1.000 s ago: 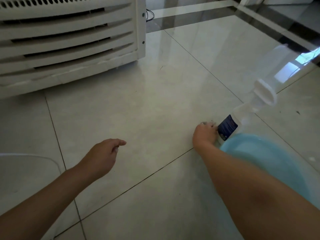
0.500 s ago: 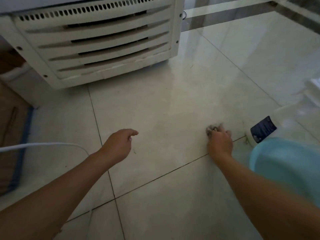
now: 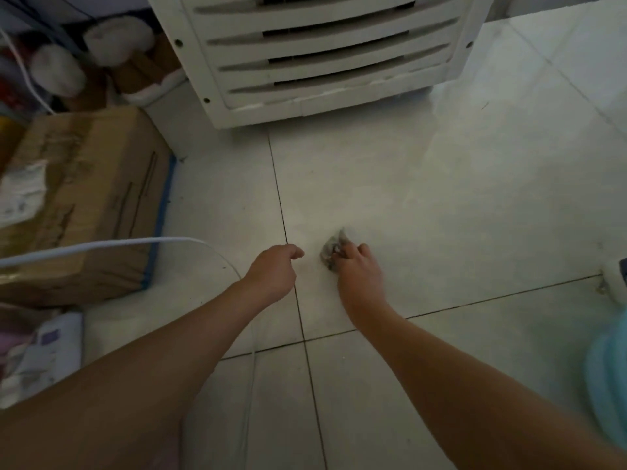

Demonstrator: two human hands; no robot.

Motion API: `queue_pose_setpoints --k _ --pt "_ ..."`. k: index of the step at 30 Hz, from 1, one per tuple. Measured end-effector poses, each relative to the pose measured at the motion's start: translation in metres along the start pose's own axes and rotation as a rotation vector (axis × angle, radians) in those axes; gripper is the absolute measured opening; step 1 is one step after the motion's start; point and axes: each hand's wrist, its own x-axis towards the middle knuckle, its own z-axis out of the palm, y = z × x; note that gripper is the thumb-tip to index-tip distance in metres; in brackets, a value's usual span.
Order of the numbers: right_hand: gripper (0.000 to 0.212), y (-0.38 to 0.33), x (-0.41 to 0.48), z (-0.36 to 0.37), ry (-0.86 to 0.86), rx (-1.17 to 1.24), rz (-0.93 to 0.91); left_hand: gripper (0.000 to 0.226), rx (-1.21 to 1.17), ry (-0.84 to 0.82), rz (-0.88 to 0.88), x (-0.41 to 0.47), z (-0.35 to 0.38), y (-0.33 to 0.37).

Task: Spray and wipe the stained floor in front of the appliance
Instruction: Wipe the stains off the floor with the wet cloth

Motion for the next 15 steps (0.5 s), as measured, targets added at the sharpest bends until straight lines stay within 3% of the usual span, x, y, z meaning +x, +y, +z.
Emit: queue_pose_setpoints --k 6,9,13,15 --pt "0.03 -0.067 -0.033 0.03 -0.067 0.056 -0.307 0.045 -0.087 0.086 -0.018 -0.003 -0.003 -0.006" --pt "0.031 -0.064 -0.035 0.035 -0.12 0.057 -0.462 0.046 -0.15 0.141 -0.027 0.002 -0.01 -0.008" --pt "0.03 -0.033 -0.017 0.03 -0.092 0.016 -0.802 0.053 -0.267 0.293 -0.186 0.008 -0.03 -0.025" --pt "0.038 -0.04 0.01 0.026 -0.104 0.018 -0.87 0.051 -0.322 0.38 -0.295 0.004 -0.036 -0.04"
